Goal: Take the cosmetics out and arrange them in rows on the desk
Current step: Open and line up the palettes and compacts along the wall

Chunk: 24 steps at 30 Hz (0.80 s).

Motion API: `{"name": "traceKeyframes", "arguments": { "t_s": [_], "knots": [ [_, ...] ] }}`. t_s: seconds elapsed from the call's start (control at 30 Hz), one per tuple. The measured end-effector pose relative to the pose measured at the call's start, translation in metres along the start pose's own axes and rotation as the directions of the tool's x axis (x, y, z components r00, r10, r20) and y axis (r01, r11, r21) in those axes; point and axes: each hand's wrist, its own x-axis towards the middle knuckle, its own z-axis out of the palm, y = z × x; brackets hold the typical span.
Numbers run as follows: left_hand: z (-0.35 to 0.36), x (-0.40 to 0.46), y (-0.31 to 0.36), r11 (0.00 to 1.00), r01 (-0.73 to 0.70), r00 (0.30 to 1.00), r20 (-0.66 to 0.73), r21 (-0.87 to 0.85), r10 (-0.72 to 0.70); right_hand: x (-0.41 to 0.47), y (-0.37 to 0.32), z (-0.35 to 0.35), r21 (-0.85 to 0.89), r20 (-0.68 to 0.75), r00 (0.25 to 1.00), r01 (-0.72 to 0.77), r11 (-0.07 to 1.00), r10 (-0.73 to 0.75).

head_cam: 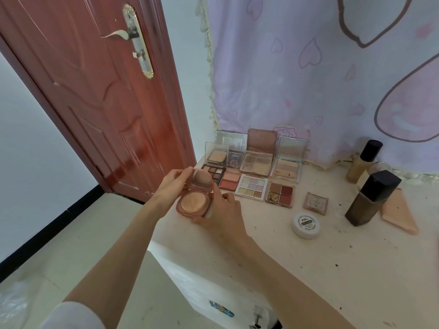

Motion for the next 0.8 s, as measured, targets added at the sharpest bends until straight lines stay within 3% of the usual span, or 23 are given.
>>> {"name": "traceKeyframes", "arguments": {
  "t_s": [0.2, 0.37, 0.53, 0.8],
  "knots": [
    [0.001, 0.012, -0.001, 0.998, 0.055, 0.994, -0.093, -0.029, -0.057, -0.001, -0.001, -0.001, 0.011, -0.014, 1.0, 0.028, 1.0, -0.028],
    [0.003, 0.015, -0.001, 0.998, 0.053, 0.992, -0.117, 0.03, -0.049, 0.002, -0.005, 0.0, -0.123, 0.015, 0.999, 0.04, 0.992, -0.039],
    [0.003, 0.013, 0.0, 0.999, -0.007, 0.994, -0.112, 0.052, 0.013, 0.01, -0.007, 0.005, -0.127, -0.074, 0.997, 0.028, 0.992, -0.037],
    [0.001, 0.009, -0.009, 1.0, 0.008, 0.991, -0.135, 0.02, -0.005, 0.013, -0.004, 0.016, -0.096, -0.161, 0.985, 0.039, 0.995, -0.054]
  ]
}}
